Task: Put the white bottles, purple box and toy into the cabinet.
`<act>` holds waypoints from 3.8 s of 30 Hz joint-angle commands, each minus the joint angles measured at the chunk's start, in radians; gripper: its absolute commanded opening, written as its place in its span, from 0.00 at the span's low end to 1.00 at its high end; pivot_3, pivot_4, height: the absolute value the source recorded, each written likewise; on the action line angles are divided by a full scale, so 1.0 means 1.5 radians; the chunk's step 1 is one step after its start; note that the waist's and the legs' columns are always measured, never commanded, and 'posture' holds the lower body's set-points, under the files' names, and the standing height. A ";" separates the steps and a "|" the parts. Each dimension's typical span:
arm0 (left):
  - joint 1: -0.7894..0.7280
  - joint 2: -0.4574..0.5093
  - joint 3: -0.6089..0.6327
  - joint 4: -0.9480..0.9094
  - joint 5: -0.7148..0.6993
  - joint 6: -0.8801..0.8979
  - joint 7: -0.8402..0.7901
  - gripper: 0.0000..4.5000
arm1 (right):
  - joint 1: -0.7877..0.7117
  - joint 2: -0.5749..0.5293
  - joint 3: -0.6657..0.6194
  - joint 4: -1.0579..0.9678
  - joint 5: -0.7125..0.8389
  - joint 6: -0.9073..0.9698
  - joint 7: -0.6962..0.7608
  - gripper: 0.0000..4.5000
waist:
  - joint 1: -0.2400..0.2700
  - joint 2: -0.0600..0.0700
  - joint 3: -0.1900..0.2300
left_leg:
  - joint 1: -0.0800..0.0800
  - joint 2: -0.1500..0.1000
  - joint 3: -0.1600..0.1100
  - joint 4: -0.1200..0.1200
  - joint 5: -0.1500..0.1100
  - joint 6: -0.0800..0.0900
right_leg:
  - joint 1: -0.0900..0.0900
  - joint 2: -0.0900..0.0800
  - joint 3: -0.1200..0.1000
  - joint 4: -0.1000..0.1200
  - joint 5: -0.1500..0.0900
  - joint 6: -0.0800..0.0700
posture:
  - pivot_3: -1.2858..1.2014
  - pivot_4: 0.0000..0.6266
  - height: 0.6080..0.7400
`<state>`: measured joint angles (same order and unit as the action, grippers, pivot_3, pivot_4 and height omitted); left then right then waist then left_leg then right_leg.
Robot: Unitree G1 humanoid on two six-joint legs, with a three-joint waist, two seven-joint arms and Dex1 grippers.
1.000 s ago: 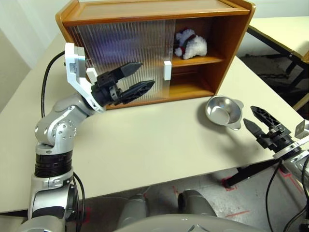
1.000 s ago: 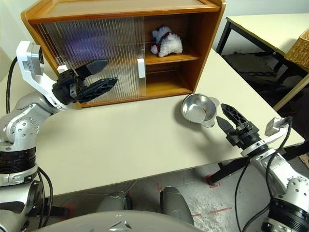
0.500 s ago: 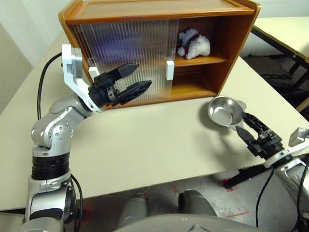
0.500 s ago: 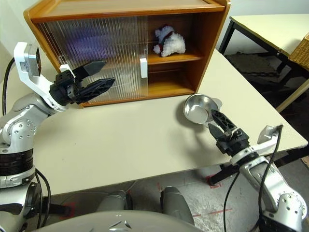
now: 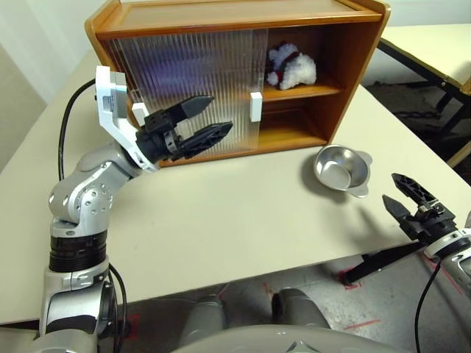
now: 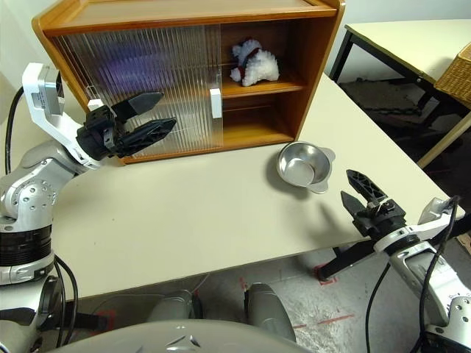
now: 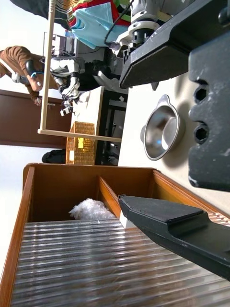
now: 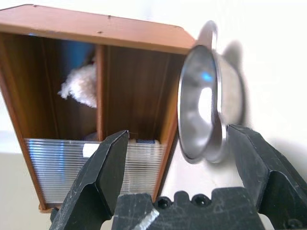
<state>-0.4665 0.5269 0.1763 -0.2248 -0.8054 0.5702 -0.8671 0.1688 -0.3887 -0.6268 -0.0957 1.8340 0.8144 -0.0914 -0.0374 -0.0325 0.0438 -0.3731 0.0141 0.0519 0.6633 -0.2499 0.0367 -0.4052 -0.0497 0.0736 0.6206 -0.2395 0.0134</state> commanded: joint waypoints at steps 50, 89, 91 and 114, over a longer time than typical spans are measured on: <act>-0.001 0.011 0.002 -0.025 -0.009 0.008 0.019 1.00 | -0.114 0.096 0.072 -0.022 -0.001 0.024 -0.064 0.99 | 0.001 -0.002 -0.001 | 0.000 0.000 0.003 0.000 0.000 0.000 | -0.001 0.001 0.004 0.000 0.006 0.011 | 0.55 0.00 1.00; -0.014 0.005 -0.006 -0.017 -0.006 0.003 0.011 1.00 | -0.002 0.122 0.157 -0.175 -0.012 -0.072 -0.035 0.33 | 0.001 -0.001 0.000 | 0.000 0.000 0.003 -0.001 0.000 0.000 | -0.002 0.000 0.004 -0.002 0.006 0.009 | 0.54 0.00 1.00; -0.015 0.004 -0.007 -0.016 -0.005 0.003 0.010 1.00 | 0.015 0.113 0.158 -0.176 -0.022 -0.072 -0.035 0.49 | 0.001 -0.001 0.000 | 0.000 0.000 0.003 -0.001 0.000 0.000 | -0.002 0.000 0.003 -0.002 0.005 0.009 | 0.54 0.00 1.00; -0.017 0.015 0.002 -0.018 -0.007 0.012 0.006 1.00 | 0.135 0.214 0.271 -0.236 -0.188 -0.150 0.019 0.99 | 0.000 -0.002 0.000 | 0.001 0.001 0.005 -0.002 -0.003 -0.003 | -0.002 0.000 0.006 -0.001 0.000 0.001 | 0.54 0.00 1.00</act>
<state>-0.4903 0.5351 0.1775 -0.2561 -0.8196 0.5815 -0.8609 0.3540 -0.0316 -0.1673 -0.4533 1.5334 0.5953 -0.0698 -0.0368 -0.0357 0.0434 -0.3714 0.0155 0.0601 0.6609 -0.2542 0.0324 -0.4091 -0.0506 0.0824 0.6191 -0.2403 0.0156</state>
